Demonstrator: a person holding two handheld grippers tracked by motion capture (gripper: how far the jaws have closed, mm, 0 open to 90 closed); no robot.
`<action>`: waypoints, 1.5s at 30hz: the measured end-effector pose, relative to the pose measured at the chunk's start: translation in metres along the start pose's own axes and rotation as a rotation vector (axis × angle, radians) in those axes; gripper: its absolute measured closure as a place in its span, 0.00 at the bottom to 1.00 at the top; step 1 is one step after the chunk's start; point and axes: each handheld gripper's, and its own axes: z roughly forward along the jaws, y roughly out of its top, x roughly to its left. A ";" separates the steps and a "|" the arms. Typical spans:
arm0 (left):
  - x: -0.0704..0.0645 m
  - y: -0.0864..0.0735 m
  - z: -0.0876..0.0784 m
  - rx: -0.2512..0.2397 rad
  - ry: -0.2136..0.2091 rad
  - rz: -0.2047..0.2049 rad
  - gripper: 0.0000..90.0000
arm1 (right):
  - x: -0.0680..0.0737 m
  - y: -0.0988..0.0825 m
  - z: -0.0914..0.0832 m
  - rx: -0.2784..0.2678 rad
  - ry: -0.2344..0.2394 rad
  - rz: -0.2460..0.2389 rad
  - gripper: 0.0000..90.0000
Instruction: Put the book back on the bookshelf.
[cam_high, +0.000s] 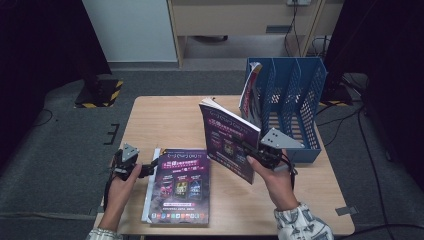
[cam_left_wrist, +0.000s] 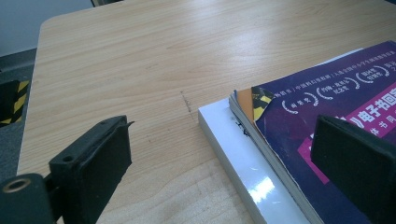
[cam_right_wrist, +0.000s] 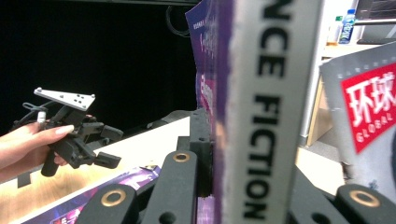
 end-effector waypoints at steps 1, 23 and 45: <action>0.000 0.000 0.000 0.000 0.000 0.000 0.05 | -0.001 0.000 -0.001 -0.001 -0.002 0.002 0.92; -0.001 0.000 0.000 0.001 0.010 0.009 0.05 | -0.015 -0.010 -0.051 0.014 -0.050 0.015 0.92; -0.002 0.000 0.000 0.002 0.015 0.015 0.05 | -0.028 -0.013 -0.088 0.006 -0.102 0.024 0.92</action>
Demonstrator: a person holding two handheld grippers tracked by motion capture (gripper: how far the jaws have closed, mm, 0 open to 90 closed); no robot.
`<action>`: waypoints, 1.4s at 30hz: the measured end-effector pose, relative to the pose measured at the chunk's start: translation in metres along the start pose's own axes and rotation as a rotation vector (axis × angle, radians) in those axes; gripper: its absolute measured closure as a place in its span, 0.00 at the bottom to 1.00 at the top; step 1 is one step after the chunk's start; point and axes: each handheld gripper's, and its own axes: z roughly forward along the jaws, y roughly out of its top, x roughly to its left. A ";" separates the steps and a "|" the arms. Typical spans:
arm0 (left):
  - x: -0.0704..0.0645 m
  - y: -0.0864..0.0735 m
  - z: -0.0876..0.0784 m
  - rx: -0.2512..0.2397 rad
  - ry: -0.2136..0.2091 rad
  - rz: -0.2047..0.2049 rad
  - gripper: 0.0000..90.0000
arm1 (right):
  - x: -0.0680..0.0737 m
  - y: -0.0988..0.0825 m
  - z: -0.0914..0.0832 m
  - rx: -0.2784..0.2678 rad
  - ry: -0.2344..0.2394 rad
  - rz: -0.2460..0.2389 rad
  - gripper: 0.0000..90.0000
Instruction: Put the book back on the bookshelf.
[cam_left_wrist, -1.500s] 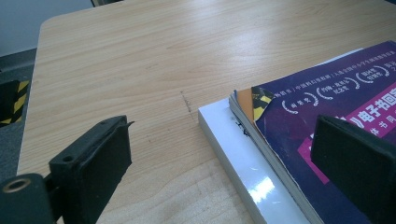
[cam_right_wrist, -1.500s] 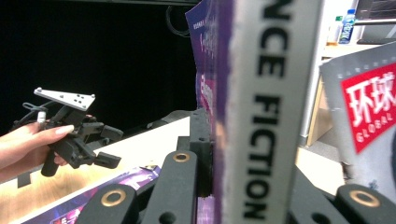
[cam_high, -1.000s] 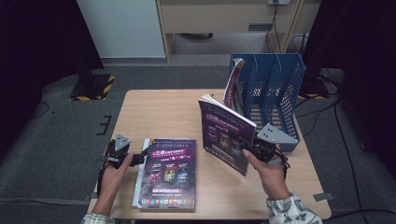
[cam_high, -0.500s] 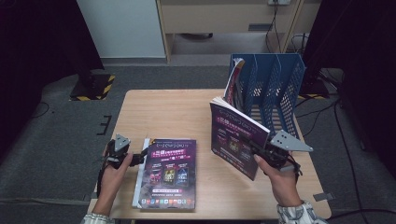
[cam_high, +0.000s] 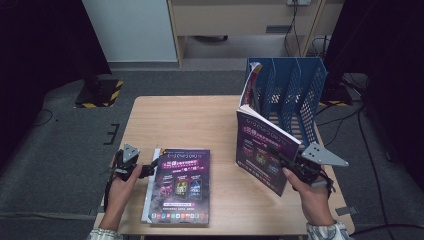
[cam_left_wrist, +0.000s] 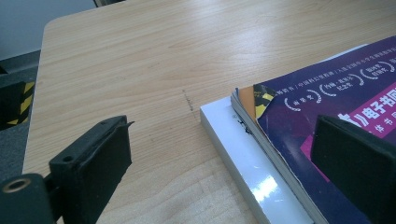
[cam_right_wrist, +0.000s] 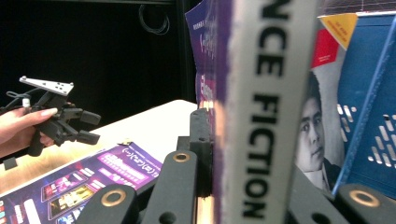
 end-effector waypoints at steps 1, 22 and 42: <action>0.000 0.000 0.000 -0.001 0.001 0.000 0.05 | -0.002 0.001 -0.002 -0.002 -0.008 0.003 0.92; -0.001 0.000 -0.001 0.001 0.002 0.004 0.05 | -0.006 0.047 -0.032 -0.066 -0.026 0.024 0.92; -0.001 0.000 -0.001 -0.006 -0.001 0.000 0.05 | -0.027 0.089 -0.037 -0.095 -0.117 -0.008 0.92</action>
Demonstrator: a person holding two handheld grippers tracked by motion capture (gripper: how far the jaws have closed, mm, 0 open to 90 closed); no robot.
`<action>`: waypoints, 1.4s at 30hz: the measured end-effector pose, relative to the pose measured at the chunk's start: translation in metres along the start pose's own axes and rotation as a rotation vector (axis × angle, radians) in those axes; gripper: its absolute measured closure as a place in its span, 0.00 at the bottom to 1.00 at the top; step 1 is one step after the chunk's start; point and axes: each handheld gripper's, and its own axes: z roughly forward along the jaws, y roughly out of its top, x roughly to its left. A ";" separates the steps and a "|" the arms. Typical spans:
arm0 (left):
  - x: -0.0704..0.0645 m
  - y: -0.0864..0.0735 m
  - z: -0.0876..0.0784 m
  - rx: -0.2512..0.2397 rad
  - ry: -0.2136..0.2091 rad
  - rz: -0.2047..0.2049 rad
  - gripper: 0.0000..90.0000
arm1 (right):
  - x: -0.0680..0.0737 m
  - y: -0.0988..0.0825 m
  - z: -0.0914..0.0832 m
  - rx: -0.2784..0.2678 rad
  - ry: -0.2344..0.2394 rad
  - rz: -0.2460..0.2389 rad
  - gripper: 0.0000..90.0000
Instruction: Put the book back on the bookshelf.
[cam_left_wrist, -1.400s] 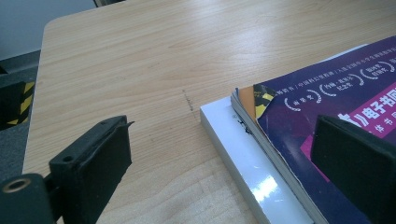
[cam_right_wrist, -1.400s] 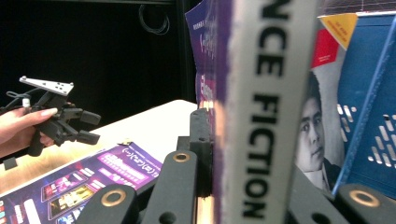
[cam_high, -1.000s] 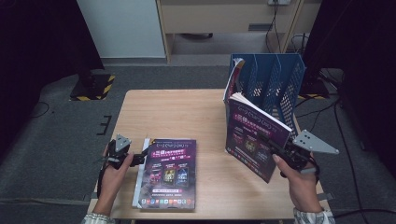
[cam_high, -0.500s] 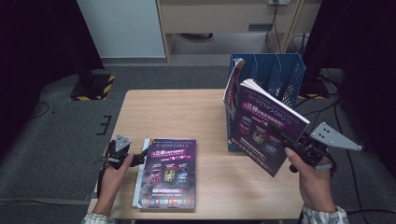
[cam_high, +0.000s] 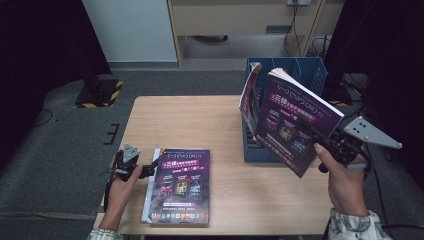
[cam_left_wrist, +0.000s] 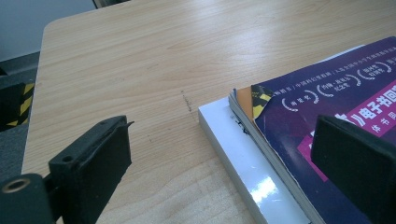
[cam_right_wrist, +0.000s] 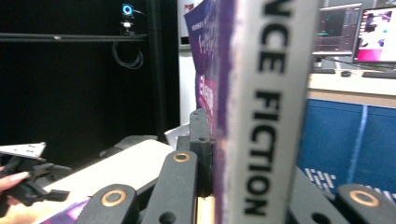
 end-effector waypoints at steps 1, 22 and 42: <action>0.000 0.000 0.000 0.000 0.000 0.000 0.05 | -0.001 0.000 0.001 0.003 -0.008 -0.005 0.92; 0.000 -0.001 0.000 -0.004 0.011 0.000 0.04 | -0.032 -0.004 0.022 0.060 -0.145 -0.022 0.92; -0.002 -0.001 0.002 0.001 0.003 0.013 0.04 | -0.060 -0.014 0.061 0.106 -0.317 -0.041 0.92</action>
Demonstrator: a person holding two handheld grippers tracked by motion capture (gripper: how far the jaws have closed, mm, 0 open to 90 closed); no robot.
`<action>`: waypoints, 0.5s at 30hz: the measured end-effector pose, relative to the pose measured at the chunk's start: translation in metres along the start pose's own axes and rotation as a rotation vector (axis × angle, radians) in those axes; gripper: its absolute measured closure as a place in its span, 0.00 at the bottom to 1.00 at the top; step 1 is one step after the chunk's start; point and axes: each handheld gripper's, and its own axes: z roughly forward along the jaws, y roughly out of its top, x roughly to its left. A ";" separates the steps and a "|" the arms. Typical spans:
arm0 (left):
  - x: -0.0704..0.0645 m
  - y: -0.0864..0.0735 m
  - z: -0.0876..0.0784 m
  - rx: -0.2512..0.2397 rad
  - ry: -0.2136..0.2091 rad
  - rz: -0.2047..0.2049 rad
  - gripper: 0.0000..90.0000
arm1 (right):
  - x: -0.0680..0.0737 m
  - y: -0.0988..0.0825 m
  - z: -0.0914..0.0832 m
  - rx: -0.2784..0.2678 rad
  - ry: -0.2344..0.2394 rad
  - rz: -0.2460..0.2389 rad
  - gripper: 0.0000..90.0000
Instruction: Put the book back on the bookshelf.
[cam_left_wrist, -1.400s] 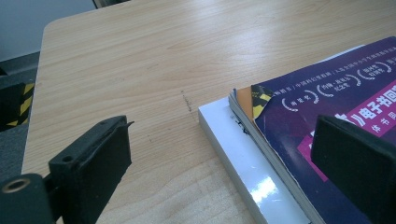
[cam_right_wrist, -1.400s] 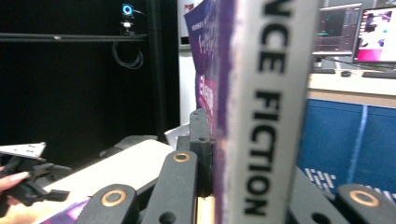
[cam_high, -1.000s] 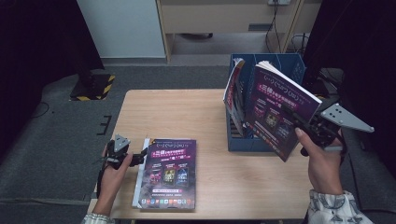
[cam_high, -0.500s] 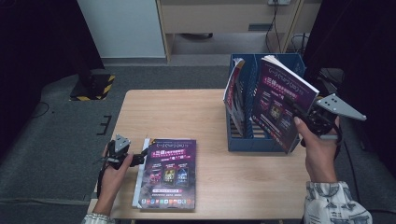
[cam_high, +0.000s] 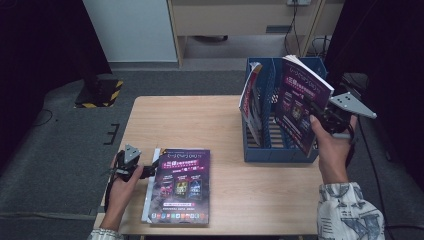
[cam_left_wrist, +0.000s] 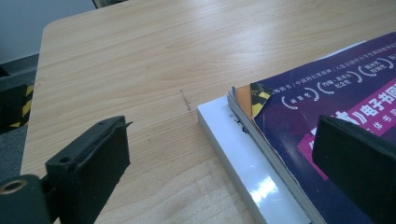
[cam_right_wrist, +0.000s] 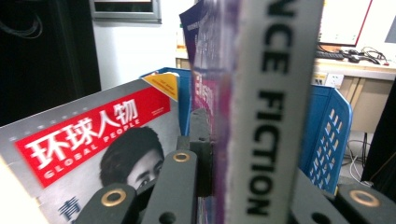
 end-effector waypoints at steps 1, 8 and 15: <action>0.000 0.000 0.000 0.000 -0.001 0.001 0.04 | 0.000 -0.001 0.003 0.002 -0.008 0.003 0.92; 0.000 0.000 0.000 0.000 -0.001 -0.001 0.04 | -0.002 -0.003 0.024 0.011 -0.039 0.023 0.92; -0.001 0.000 0.000 0.002 -0.004 0.003 0.04 | -0.004 -0.005 0.044 0.017 -0.071 0.044 0.92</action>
